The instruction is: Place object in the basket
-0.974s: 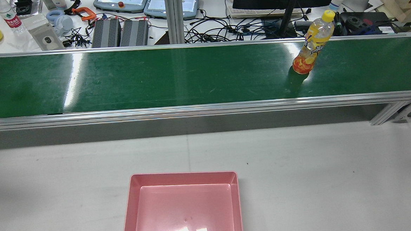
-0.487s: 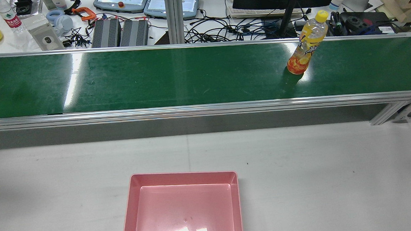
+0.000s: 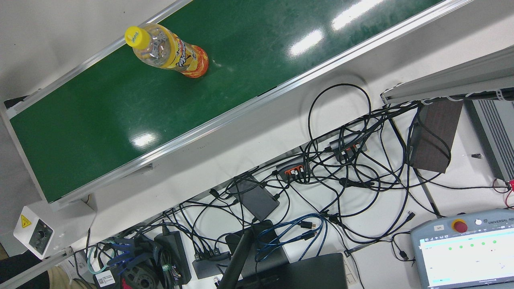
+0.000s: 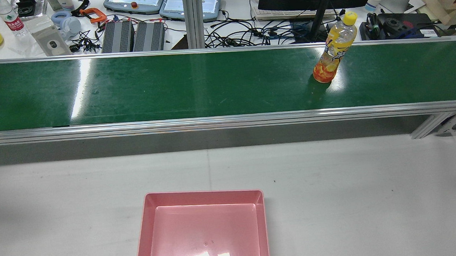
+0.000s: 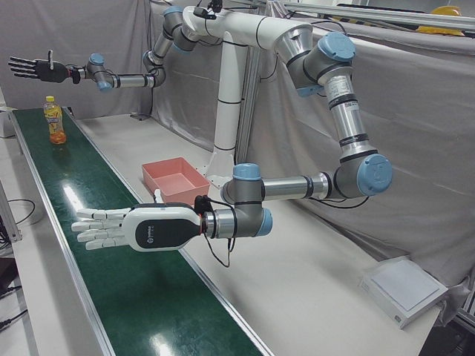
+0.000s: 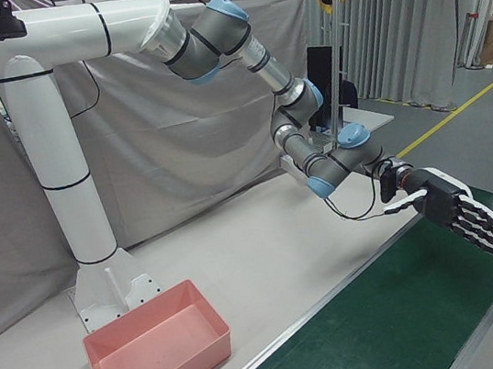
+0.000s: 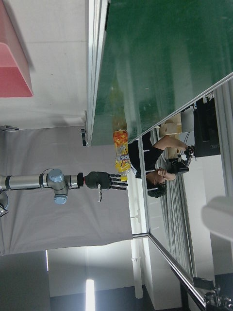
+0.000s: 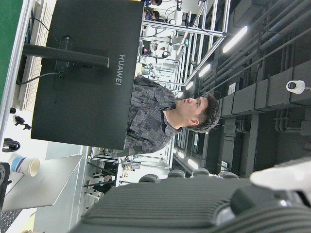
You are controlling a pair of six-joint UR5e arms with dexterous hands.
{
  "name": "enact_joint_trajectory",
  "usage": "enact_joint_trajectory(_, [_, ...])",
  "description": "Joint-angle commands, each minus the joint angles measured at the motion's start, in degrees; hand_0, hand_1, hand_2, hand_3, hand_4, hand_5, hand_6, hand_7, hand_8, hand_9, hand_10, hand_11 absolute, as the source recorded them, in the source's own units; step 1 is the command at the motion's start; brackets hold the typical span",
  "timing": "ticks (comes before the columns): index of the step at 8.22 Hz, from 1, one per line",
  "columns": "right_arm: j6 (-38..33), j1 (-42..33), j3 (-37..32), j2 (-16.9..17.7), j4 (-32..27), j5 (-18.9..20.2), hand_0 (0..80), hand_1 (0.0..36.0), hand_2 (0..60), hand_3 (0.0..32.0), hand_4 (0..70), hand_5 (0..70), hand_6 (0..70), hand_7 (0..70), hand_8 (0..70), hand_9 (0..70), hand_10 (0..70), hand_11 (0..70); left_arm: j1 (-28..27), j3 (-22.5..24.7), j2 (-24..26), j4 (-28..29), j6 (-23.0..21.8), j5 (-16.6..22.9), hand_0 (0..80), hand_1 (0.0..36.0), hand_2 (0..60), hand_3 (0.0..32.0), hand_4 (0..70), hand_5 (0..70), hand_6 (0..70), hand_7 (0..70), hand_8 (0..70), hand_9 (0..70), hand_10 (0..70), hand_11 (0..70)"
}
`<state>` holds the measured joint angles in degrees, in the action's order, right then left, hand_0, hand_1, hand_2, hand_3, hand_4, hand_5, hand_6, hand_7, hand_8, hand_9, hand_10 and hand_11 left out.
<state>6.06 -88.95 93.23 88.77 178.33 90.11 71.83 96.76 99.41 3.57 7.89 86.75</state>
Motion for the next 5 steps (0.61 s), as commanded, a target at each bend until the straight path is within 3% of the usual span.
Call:
enact_joint_trajectory(1, [0.00, 0.00, -0.06, 0.00, 0.00, -0.03, 0.0, 0.0, 0.0, 0.0, 0.0, 0.0, 0.0, 0.0, 0.0, 0.0, 0.0, 0.0, -0.20, 0.01, 0.00, 0.03, 0.20, 0.00, 79.5, 14.5, 0.0, 0.0, 0.0, 11.6, 0.0, 0.0, 0.0, 0.0, 0.0, 2.0])
enact_joint_trajectory(5, [0.00, 0.00, -0.06, 0.00, 0.00, -0.03, 0.0, 0.0, 0.0, 0.0, 0.0, 0.0, 0.0, 0.0, 0.0, 0.0, 0.0, 0.0, -0.37, 0.01, 0.00, -0.05, 0.20, 0.00, 80.0, 14.9, 0.0, 0.0, 0.2, 13.1, 0.0, 0.0, 0.0, 0.0, 0.0, 1.6])
